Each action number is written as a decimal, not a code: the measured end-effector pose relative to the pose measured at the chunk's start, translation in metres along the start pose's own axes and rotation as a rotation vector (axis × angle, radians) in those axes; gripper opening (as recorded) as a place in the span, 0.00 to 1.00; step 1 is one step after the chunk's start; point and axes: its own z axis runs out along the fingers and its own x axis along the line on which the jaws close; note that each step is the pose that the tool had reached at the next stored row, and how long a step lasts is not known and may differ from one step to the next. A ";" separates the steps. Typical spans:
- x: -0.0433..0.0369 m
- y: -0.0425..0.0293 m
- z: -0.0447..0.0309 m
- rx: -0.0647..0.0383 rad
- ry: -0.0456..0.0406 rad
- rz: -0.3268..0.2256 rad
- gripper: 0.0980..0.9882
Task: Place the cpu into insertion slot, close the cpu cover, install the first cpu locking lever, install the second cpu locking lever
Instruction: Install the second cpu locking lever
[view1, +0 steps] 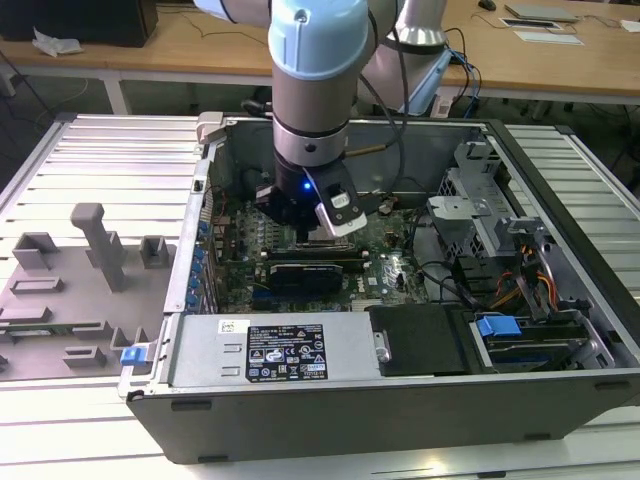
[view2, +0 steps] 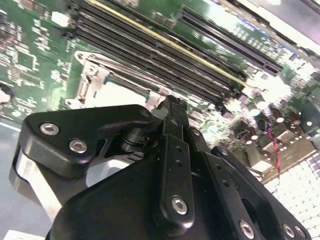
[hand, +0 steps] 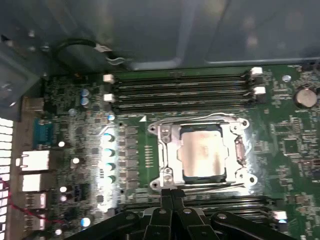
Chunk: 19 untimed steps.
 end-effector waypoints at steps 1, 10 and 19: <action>-0.0033 0.0002 0.0000 0.000 0.0000 0.002 0.01; -0.0291 0.0045 0.0007 0.022 0.0003 0.018 0.01; -0.0291 0.0266 0.0050 0.022 0.0002 0.018 0.01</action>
